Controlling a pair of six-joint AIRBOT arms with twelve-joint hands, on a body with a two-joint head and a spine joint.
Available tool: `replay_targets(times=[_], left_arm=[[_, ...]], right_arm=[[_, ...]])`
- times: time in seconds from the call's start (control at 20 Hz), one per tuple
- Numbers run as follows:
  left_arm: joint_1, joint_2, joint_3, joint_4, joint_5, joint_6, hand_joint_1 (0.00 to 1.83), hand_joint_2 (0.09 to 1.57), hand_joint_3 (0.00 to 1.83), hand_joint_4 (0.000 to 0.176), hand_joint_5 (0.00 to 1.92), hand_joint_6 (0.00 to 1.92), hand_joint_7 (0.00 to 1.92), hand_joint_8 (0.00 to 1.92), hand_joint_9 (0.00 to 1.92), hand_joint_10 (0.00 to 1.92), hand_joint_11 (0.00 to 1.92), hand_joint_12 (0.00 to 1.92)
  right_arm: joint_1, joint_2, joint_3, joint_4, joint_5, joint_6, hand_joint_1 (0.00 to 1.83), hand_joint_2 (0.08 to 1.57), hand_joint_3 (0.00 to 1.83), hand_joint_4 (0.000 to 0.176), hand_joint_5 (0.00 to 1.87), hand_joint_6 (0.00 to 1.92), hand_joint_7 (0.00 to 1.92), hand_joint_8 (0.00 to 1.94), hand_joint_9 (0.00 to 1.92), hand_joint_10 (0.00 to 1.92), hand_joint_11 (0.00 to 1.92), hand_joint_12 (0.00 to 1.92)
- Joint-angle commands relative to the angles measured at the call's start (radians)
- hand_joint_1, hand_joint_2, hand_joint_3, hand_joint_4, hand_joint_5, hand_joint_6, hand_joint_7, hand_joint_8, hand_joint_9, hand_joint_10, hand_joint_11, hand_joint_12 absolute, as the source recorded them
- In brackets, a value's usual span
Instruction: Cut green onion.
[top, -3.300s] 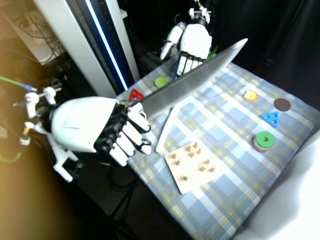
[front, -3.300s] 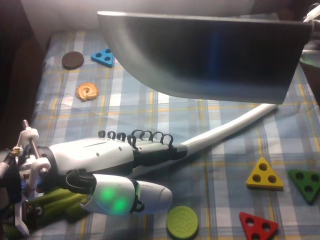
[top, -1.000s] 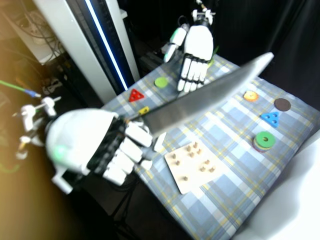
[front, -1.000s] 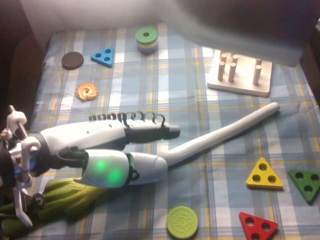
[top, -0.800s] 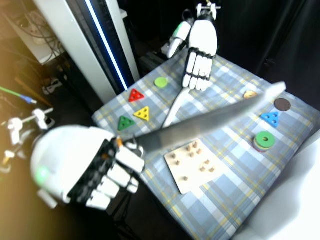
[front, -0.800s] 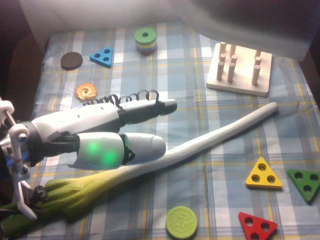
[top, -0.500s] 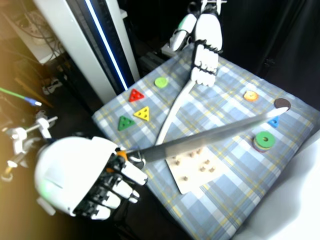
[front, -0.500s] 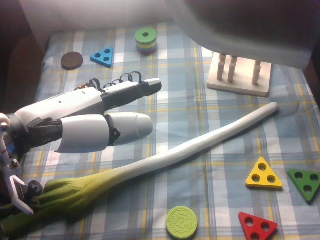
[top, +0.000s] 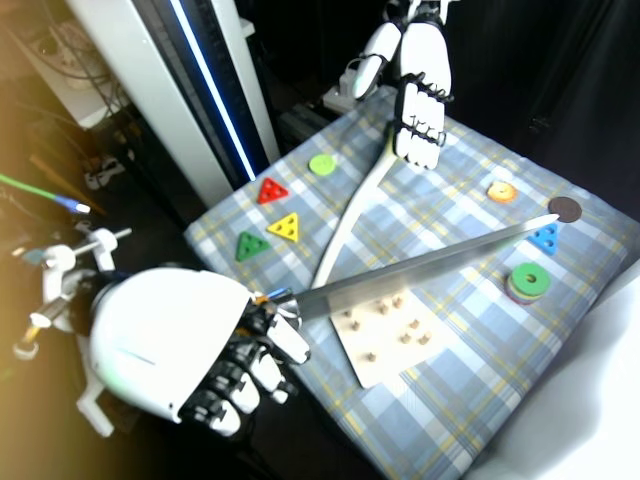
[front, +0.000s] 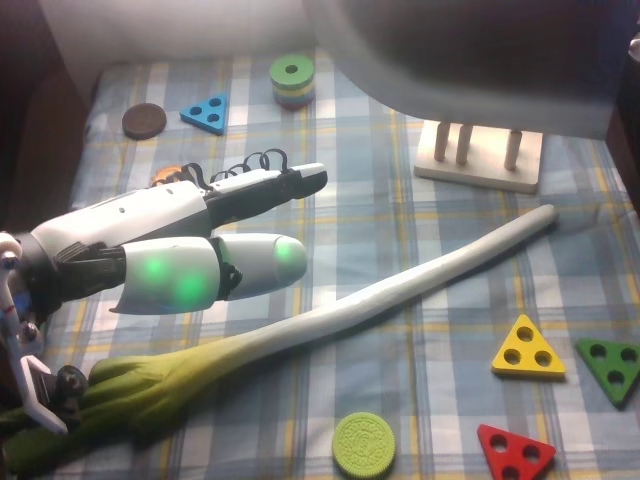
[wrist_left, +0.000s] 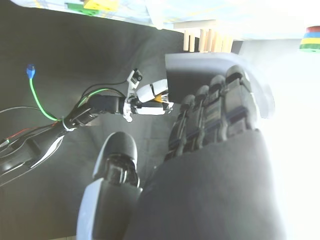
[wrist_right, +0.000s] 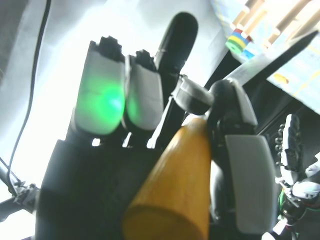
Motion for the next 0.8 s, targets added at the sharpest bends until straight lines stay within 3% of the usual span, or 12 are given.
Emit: replay_targets(times=[0.0, 0.35, 0.4, 0.5, 0.55, 0.75], left_arm=[[-0.005, -0.004, -0.002, -0.011, -0.112, -0.005, 0.0, 1.35, 0.0, 0.0, 0.04, 0.0, 0.01, 0.0, 0.0, 0.0, 0.0, 0.0], [-0.005, -0.005, -0.002, -0.01, -0.109, -0.004, 0.0, 1.34, 0.0, 0.0, 0.05, 0.01, 0.04, 0.01, 0.01, 0.0, 0.0, 0.0], [-0.005, -0.005, -0.002, -0.01, -0.109, -0.004, 0.0, 1.33, 0.0, 0.0, 0.05, 0.01, 0.03, 0.0, 0.0, 0.0, 0.0, 0.0], [-0.005, -0.007, -0.002, -0.01, -0.109, -0.004, 0.0, 1.34, 0.0, 0.0, 0.07, 0.01, 0.05, 0.01, 0.01, 0.0, 0.0, 0.0], [-0.004, -0.008, -0.002, -0.009, -0.109, -0.004, 0.0, 1.34, 0.0, 0.0, 0.06, 0.01, 0.04, 0.01, 0.0, 0.0, 0.0, 0.0], [-0.003, -0.009, -0.001, -0.006, -0.108, -0.004, 0.0, 1.33, 0.0, 0.0, 0.05, 0.0, 0.04, 0.0, 0.0, 0.0, 0.0, 0.0]], right_arm=[[0.018, 0.011, 0.009, 0.027, 0.115, 0.004, 0.44, 1.44, 0.0, 0.1, 1.2, 1.92, 1.47, 1.94, 1.59, 1.92, 1.63, 1.92], [0.079, 0.01, 0.016, -0.088, -0.002, 0.004, 0.47, 1.44, 0.0, 0.097, 1.0, 1.92, 1.31, 1.94, 1.46, 1.92, 1.5, 1.92], [0.104, 0.01, 0.018, -0.122, -0.03, 0.004, 0.45, 1.42, 0.0, 0.106, 1.0, 1.92, 1.29, 1.94, 1.44, 1.92, 1.48, 1.92], [0.162, 0.01, 0.019, -0.189, -0.09, 0.004, 0.57, 1.43, 0.0, 0.111, 1.01, 1.92, 1.29, 1.94, 1.45, 1.92, 1.49, 1.92], [0.185, 0.009, 0.02, -0.213, -0.111, 0.004, 0.53, 1.43, 0.0, 0.111, 1.04, 1.92, 1.31, 1.94, 1.46, 1.92, 1.5, 1.92], [0.198, 0.006, 0.038, -0.222, -0.136, 0.004, 0.55, 1.44, 0.0, 0.121, 1.04, 1.92, 1.33, 1.94, 1.48, 1.92, 1.52, 1.92]])
